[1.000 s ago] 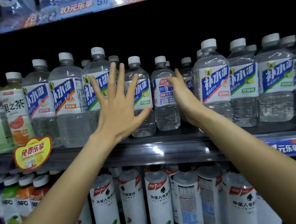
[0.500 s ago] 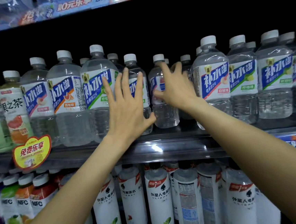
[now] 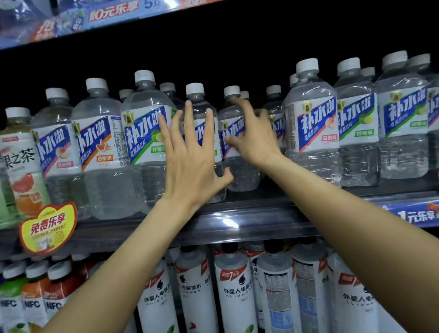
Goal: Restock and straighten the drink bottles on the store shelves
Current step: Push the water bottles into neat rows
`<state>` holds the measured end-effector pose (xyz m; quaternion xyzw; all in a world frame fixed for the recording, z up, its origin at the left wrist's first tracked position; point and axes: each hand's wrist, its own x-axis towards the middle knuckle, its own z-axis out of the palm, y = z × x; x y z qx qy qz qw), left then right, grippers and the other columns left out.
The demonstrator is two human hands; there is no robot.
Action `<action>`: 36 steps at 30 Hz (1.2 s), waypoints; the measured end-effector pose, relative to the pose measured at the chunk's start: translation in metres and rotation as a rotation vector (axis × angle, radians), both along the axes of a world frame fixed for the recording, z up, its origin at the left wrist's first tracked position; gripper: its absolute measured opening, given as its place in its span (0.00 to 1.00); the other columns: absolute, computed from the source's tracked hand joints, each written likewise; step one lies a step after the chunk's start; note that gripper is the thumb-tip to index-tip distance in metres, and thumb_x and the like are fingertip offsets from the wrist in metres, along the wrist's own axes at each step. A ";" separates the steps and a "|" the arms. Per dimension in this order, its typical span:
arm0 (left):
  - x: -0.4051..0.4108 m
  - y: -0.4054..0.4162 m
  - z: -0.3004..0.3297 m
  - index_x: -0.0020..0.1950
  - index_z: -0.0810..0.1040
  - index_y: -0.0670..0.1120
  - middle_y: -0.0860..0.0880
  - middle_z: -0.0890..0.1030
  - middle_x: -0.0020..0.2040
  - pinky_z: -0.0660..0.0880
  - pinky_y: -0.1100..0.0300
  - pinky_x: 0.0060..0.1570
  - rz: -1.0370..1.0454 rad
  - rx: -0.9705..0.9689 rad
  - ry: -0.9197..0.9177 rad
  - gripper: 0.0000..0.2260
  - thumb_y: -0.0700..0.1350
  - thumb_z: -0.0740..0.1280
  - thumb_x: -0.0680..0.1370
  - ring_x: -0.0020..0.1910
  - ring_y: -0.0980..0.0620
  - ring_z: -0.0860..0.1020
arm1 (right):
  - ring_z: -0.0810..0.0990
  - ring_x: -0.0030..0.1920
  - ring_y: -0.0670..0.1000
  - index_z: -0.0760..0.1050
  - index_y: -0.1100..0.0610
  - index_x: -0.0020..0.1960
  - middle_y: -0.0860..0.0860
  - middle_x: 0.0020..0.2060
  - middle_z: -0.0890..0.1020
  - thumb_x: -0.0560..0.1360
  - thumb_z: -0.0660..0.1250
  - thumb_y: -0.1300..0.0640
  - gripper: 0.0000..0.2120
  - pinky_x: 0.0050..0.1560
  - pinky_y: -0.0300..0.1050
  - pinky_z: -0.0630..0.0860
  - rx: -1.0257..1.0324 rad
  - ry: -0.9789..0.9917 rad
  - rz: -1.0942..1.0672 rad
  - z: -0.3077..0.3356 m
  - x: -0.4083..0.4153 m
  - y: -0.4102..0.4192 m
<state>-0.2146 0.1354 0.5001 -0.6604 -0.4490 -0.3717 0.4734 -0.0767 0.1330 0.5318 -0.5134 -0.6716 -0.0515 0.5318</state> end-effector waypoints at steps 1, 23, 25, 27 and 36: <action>0.000 0.001 -0.001 0.75 0.60 0.38 0.29 0.59 0.73 0.47 0.33 0.70 -0.014 0.010 -0.007 0.44 0.62 0.61 0.66 0.69 0.30 0.63 | 0.78 0.53 0.61 0.59 0.44 0.73 0.60 0.67 0.65 0.75 0.69 0.58 0.32 0.55 0.49 0.71 0.003 0.013 0.038 -0.001 -0.003 0.002; -0.033 0.005 -0.009 0.79 0.51 0.45 0.44 0.51 0.79 0.41 0.44 0.74 -0.064 0.065 0.072 0.30 0.60 0.48 0.82 0.78 0.49 0.49 | 0.81 0.49 0.49 0.68 0.52 0.71 0.52 0.47 0.83 0.80 0.43 0.36 0.30 0.56 0.45 0.75 -0.338 0.772 0.558 -0.009 -0.042 0.041; -0.034 0.005 -0.009 0.79 0.50 0.45 0.43 0.51 0.79 0.42 0.43 0.74 -0.067 0.064 0.079 0.30 0.60 0.48 0.82 0.78 0.49 0.49 | 0.82 0.49 0.48 0.65 0.51 0.72 0.53 0.55 0.82 0.80 0.44 0.36 0.29 0.45 0.39 0.78 -0.338 0.749 0.562 -0.011 -0.046 0.043; -0.035 0.004 -0.009 0.79 0.50 0.45 0.43 0.51 0.79 0.43 0.43 0.75 -0.086 0.056 0.081 0.30 0.59 0.48 0.82 0.78 0.48 0.50 | 0.81 0.55 0.48 0.63 0.48 0.74 0.52 0.63 0.77 0.80 0.45 0.35 0.29 0.54 0.44 0.78 -0.331 0.744 0.578 -0.012 -0.050 0.046; -0.033 0.000 -0.011 0.77 0.59 0.43 0.41 0.57 0.78 0.42 0.42 0.74 -0.201 0.073 0.028 0.29 0.58 0.51 0.81 0.77 0.47 0.55 | 0.63 0.72 0.54 0.61 0.51 0.74 0.54 0.72 0.66 0.72 0.48 0.33 0.36 0.72 0.57 0.60 -0.192 0.318 0.434 -0.014 -0.037 -0.002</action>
